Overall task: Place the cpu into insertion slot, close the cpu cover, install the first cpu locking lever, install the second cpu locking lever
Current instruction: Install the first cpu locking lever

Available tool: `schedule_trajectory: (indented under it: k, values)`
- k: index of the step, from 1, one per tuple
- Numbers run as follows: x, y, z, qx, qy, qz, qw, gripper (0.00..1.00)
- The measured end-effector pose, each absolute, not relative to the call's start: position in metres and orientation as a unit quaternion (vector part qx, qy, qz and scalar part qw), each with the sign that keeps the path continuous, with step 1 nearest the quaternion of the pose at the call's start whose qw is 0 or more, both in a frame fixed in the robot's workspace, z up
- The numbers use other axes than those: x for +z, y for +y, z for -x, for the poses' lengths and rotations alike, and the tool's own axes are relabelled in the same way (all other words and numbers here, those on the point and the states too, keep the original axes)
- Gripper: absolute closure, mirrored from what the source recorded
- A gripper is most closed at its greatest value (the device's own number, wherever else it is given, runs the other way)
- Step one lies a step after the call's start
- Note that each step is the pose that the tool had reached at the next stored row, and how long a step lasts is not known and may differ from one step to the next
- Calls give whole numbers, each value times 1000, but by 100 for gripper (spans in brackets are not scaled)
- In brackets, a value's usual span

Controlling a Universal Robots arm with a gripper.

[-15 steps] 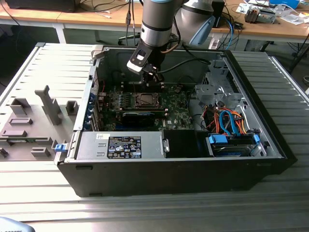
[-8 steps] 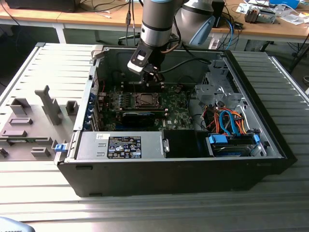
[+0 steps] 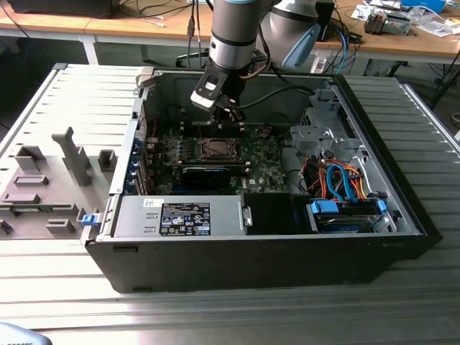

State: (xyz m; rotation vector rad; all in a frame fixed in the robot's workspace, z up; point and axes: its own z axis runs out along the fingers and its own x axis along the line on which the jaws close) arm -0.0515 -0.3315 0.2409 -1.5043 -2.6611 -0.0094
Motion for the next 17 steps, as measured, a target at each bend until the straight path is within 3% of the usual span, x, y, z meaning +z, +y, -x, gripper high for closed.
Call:
schedule_trajectory:
  k: [17]
  values:
    - [241, -332, 52, -2, -879, 476, 42, 89]
